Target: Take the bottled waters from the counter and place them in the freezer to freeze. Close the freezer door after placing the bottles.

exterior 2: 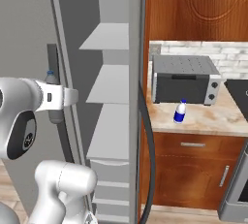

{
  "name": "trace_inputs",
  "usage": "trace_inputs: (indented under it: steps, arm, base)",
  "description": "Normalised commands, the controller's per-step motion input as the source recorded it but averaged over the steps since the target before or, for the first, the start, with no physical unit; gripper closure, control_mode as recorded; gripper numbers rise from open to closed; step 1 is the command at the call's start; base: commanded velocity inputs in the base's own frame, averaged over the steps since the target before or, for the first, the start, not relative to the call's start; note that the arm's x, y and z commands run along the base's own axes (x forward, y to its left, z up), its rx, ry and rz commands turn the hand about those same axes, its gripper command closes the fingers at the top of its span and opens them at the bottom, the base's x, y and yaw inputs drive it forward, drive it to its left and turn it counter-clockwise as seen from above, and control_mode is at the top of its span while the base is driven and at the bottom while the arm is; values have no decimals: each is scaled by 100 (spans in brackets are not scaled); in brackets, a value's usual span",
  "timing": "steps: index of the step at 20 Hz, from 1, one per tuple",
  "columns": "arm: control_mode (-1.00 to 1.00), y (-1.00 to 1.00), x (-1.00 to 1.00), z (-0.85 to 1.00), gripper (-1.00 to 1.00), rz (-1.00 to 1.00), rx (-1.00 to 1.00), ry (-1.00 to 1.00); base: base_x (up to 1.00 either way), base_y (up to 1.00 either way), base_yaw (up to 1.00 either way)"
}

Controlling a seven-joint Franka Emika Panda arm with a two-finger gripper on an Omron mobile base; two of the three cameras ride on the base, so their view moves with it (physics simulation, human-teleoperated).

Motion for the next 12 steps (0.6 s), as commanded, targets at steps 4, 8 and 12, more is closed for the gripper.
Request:
trace_inputs:
  steps: [4, 8, 12]
  arm:
    - [100, 0, 0, 0, 100, 0, 0, 0]
    - [100, 0, 0, 0, 100, 0, 0, 0]
    - [100, 0, 0, 0, 100, 0, 0, 0]
  base:
    - [26, -23, -10]
    - [24, -6, -7]
    - [30, 0, -7]
